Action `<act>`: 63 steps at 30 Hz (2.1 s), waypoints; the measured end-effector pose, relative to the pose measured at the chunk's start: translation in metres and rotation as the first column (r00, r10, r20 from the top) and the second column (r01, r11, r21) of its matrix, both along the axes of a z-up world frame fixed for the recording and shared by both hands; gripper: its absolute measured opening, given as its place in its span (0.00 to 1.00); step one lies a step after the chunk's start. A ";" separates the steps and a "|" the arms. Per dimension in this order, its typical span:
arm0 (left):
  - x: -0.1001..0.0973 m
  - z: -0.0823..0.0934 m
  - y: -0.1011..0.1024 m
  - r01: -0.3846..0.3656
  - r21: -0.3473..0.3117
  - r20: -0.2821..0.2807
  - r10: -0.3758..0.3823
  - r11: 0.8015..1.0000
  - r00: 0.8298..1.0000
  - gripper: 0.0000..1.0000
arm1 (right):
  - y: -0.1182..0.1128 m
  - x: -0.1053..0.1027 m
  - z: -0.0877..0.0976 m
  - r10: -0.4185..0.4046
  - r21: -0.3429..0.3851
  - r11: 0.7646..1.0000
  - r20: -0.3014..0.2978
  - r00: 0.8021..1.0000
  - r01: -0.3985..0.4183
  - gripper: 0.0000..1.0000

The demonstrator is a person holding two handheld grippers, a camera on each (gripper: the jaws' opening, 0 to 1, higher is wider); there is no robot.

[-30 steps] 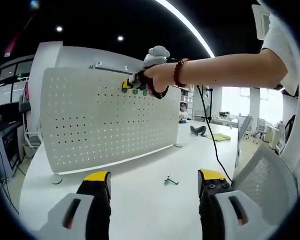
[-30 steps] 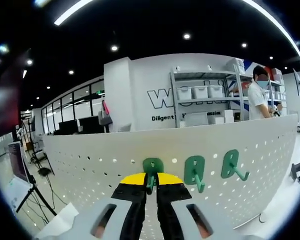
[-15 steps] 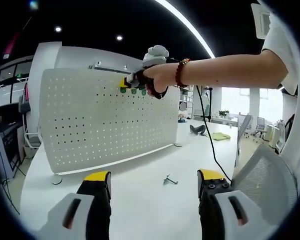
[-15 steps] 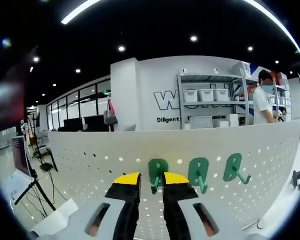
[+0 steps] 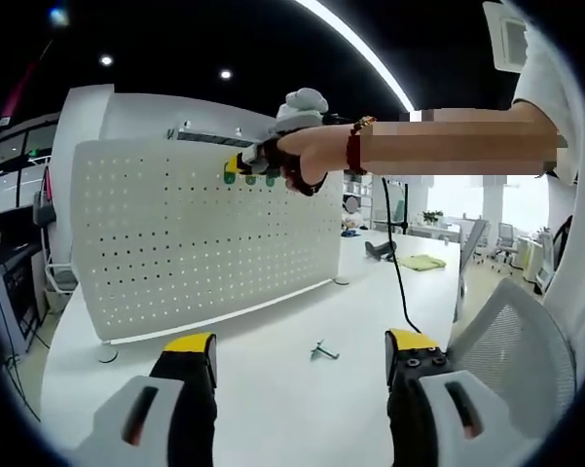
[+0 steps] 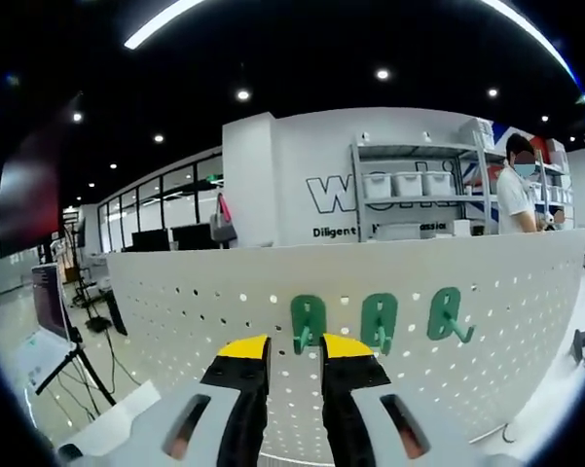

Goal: Insert the hook assembly into the mounting plate slot until the hook locks in place.

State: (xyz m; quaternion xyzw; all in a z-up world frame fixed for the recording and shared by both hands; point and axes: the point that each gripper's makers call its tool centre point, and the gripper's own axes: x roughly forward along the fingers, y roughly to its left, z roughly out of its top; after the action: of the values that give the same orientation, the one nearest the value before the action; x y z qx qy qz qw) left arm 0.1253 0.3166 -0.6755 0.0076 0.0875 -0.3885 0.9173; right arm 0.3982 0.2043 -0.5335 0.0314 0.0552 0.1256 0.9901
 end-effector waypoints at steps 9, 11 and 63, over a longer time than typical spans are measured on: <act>-0.006 0.003 -0.006 0.002 0.007 0.008 -0.002 1.000 1.000 0.72 | 0.000 -0.017 -0.001 0.037 -0.006 0.999 0.007 0.999 -0.037 0.20; -0.007 0.006 -0.007 0.000 0.007 0.016 0.000 1.000 1.000 0.72 | 0.000 -0.022 -0.002 0.041 -0.011 0.999 0.012 0.999 -0.041 0.20; -0.044 -0.002 -0.062 0.093 0.079 -0.020 -0.091 0.993 0.996 0.70 | -0.069 -0.124 -0.107 0.100 -0.030 0.994 -0.148 0.984 -0.106 0.18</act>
State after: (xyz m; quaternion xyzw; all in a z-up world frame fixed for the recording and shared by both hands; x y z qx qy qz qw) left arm 0.0815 0.2546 -0.6774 0.0452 0.1100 -0.4266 0.8966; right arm 0.2743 0.1351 -0.6410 0.0189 0.1315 0.1730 0.9759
